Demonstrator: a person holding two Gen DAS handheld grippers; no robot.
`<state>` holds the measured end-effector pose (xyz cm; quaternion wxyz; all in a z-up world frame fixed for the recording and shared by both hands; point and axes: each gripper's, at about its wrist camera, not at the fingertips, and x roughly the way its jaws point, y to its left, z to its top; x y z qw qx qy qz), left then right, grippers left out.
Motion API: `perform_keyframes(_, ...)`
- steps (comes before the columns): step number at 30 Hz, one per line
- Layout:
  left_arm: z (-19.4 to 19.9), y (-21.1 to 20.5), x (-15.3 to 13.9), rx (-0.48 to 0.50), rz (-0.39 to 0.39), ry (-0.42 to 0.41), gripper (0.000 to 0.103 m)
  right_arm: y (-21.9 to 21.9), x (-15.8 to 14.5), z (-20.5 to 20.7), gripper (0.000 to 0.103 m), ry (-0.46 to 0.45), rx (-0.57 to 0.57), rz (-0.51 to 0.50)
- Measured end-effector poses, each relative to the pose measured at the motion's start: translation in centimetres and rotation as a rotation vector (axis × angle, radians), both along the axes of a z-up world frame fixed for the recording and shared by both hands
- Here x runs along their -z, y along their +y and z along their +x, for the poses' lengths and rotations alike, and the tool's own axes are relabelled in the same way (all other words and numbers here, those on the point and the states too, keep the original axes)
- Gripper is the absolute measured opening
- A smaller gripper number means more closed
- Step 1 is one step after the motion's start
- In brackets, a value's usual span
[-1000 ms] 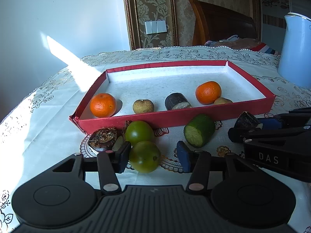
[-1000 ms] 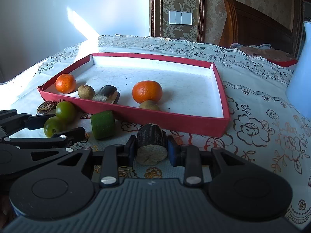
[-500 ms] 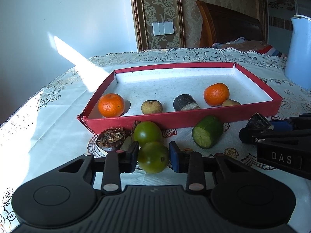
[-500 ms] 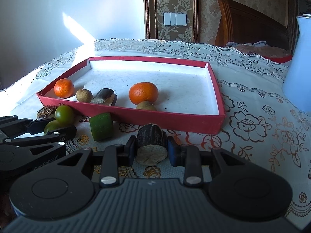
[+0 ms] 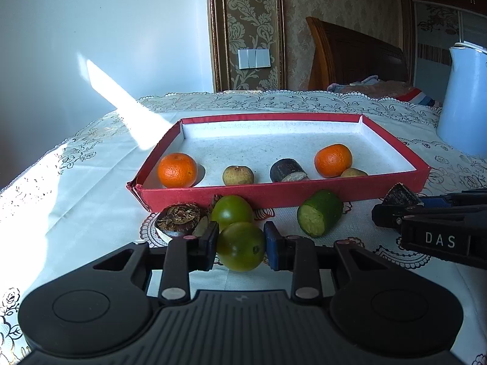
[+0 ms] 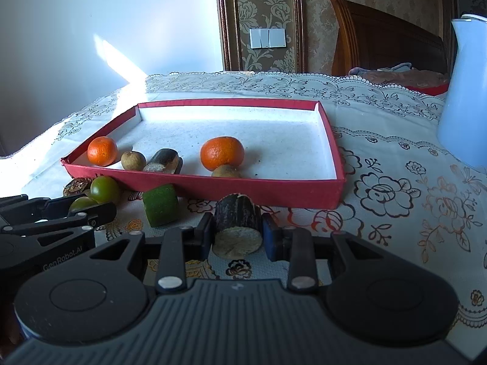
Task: Organize fruits
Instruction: 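Close the left tool on a green round fruit while the right tool holds the dark piece, then carry the green fruit and dark piece over the red tray with both tools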
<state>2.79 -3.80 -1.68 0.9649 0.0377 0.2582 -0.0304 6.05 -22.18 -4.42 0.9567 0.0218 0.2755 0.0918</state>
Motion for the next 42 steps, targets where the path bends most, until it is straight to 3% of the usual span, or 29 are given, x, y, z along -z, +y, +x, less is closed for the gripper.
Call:
perform_keyframes(6,-3.2,2.2,-0.8,-0.013,-0.023,-0.112,0.031,-0.1,-0.1,-0.5,0.031,-0.017,-0.007,0.018)
perform_keyframes(17,-3.2,3.2,-2.1,-0.031,-0.004,-0.152,0.031,0.3,-0.7,-0.7,0.031,-0.050,-0.012,0.036)
perform_keyframes(26,-0.6,1.9,-3.1,-0.025,0.005,-0.148,0.031,1.3,-2.3,0.0,0.031,-0.099,-0.027,0.037)
perform_keyframes(42,3.8,1.3,-3.0,-0.057,0.019,-0.065,0.031,2.6,-3.6,1.5,0.031,-0.131,-0.041,0.033)
